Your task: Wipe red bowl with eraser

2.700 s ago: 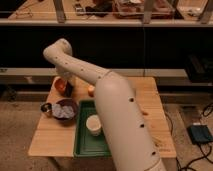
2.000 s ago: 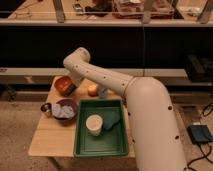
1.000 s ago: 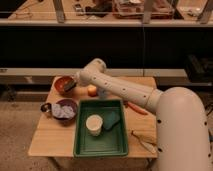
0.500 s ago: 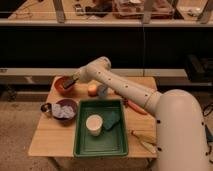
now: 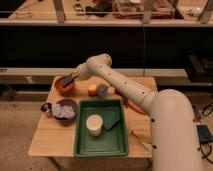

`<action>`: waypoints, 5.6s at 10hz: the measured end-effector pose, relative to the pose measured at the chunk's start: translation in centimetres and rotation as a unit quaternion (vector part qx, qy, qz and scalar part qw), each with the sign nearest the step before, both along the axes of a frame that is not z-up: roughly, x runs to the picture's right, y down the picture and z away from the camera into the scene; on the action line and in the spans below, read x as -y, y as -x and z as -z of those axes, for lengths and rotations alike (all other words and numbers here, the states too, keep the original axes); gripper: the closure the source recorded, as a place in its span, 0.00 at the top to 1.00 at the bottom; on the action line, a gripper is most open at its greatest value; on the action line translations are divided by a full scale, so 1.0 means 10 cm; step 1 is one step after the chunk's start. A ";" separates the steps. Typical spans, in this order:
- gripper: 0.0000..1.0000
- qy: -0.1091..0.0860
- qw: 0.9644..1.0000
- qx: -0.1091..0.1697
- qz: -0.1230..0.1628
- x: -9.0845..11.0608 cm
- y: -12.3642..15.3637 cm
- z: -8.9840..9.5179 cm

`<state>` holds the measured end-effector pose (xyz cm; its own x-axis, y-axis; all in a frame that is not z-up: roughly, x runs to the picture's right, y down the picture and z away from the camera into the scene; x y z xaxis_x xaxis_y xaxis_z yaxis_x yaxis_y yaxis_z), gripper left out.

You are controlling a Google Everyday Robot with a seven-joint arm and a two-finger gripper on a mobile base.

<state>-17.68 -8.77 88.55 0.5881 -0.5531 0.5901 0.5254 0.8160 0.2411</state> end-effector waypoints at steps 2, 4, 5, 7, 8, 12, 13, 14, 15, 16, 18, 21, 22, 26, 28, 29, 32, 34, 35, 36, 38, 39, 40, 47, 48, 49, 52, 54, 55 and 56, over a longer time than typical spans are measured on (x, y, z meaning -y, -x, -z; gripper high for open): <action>0.00 0.009 1.000 0.011 0.005 -0.02 0.02 -0.07; 0.00 0.011 1.000 0.023 0.006 0.00 0.01 -0.14; 0.00 0.013 1.000 0.027 0.007 -0.01 0.01 -0.17; 0.00 0.020 0.999 0.029 0.016 0.00 0.05 -0.20; 0.00 0.026 0.999 0.027 0.025 0.02 0.10 -0.19; 0.00 0.053 0.997 0.017 0.053 0.13 0.11 -0.15; 0.00 0.061 0.996 0.019 0.056 0.19 0.10 -0.15; 0.00 0.072 0.996 0.036 0.047 0.20 0.04 -0.22; 0.00 0.076 0.995 0.047 0.038 0.22 -0.01 -0.27; 0.00 0.081 0.995 0.051 0.035 0.22 -0.03 -0.32; 0.00 0.091 0.994 0.038 0.038 0.21 0.00 -0.44; 0.00 0.100 0.994 0.003 0.037 0.15 -0.05 -0.60; 0.00 0.100 0.994 -0.002 0.035 0.14 -0.04 -0.62; 0.00 0.087 0.996 -0.019 0.015 0.18 0.02 -0.75; 0.00 0.084 0.996 -0.029 0.003 0.23 0.10 -0.79; 0.00 0.083 0.996 -0.032 -0.003 0.23 0.15 -0.81; 0.00 0.068 0.996 -0.032 -0.046 0.30 0.28 -0.85; 0.00 0.059 0.995 -0.025 -0.075 0.32 0.43 -0.88; 0.00 0.062 0.995 -0.017 -0.073 0.33 0.57 -0.88; 0.00 0.067 0.996 -0.010 -0.066 0.31 0.70 -0.90; 0.00 0.090 0.995 0.012 -0.038 0.21 0.99 -0.93; 0.00 0.098 0.995 0.016 -0.028 0.18 1.02 -0.95; 0.00 0.106 0.994 0.021 -0.019 0.11 1.02 -0.95; 0.00 0.099 0.995 -0.005 0.024 -0.34 0.75 -0.50; 0.00 0.098 0.995 -0.015 0.031 -0.37 0.74 -0.44; 0.00 0.096 0.995 -0.020 0.030 -0.38 0.70 -0.42; 0.00 0.086 0.996 -0.033 0.014 -0.39 0.44 -0.28; 0.00 0.079 0.996 -0.042 0.000 -0.37 0.25 -0.17; 0.00 0.078 0.996 -0.043 -0.006 -0.37 0.20 -0.13; 0.00 0.079 0.996 -0.044 -0.012 -0.35 0.15 -0.13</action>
<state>-19.19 -5.25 89.85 0.6539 -0.4425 0.6136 0.5181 0.8530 0.0630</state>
